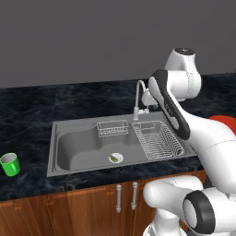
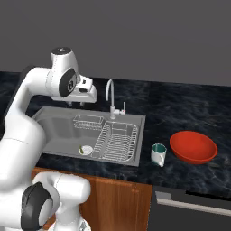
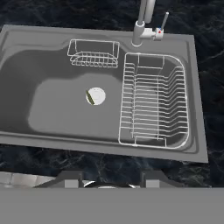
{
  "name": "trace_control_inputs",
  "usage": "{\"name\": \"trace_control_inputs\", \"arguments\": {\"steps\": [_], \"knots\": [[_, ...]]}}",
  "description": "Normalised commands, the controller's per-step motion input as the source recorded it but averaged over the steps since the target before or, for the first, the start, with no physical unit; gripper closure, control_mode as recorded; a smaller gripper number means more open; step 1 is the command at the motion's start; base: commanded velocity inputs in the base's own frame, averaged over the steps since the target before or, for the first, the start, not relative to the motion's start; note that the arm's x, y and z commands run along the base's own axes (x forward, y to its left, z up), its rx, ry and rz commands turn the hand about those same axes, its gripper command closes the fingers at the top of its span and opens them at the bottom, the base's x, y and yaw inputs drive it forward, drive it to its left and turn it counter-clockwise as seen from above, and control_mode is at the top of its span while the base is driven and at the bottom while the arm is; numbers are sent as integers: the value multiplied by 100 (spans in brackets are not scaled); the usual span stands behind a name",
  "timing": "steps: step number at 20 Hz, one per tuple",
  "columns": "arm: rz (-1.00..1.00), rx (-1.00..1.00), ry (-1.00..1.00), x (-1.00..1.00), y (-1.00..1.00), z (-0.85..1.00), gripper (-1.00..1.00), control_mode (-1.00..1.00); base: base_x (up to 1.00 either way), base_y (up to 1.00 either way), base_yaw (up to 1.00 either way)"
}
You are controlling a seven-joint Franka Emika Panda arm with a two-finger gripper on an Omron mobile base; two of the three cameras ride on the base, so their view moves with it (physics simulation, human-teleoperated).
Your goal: Clear the mugs and bowl far away from the sink.
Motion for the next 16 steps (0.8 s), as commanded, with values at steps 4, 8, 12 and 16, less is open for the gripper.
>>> {"name": "trace_control_inputs", "arguments": {"steps": [4,8,12,16], "knots": [[0,0,0,-49,-1,0,-100,-100,0,0,0],[0,0,-4,-75,0,0,-100,-100,0,0,0],[0,0,0,-62,0,0,-100,-100,0,0,0],[0,0,0,-56,0,0,-100,-100,0,0,0]]}}
